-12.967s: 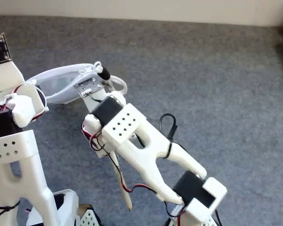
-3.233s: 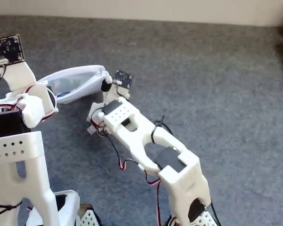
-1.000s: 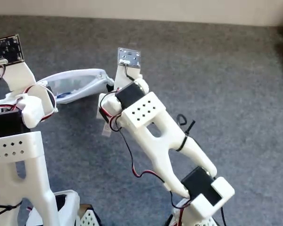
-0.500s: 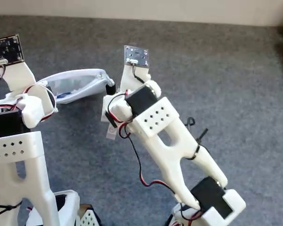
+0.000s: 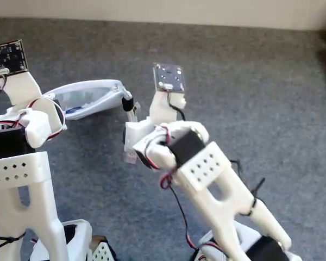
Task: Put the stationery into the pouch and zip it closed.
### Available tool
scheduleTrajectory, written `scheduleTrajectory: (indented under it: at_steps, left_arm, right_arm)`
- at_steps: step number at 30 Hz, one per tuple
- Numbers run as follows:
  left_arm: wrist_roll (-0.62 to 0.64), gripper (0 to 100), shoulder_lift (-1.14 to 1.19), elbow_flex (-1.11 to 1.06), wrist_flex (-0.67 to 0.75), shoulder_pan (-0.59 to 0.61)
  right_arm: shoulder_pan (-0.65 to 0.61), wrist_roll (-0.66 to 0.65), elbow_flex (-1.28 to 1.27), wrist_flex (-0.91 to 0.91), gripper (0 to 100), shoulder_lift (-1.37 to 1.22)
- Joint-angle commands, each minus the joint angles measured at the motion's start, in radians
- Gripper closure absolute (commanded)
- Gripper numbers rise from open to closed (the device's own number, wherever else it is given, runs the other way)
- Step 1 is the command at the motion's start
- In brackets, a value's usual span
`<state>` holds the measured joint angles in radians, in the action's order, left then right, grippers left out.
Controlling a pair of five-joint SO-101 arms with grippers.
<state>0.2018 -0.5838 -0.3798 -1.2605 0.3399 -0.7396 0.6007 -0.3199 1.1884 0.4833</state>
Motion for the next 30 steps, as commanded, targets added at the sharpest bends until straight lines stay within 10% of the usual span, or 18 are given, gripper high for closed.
scheduleTrajectory:
  at_steps: [1,23,30]
  left_arm:
    - [-0.035,99,0.022,-0.015,-0.002,-0.071]
    - [-0.038,99,0.022,-0.016,0.003,-0.079]
    - [-0.038,99,0.022,-0.016,0.002,-0.079]
  right_arm:
    - [0.001,-0.014,-0.153,-0.255,99.3,0.165]
    - [0.001,-0.017,-0.680,-1.003,99.3,0.745]
    - [-0.001,-0.347,-0.742,-1.395,99.3,0.638]
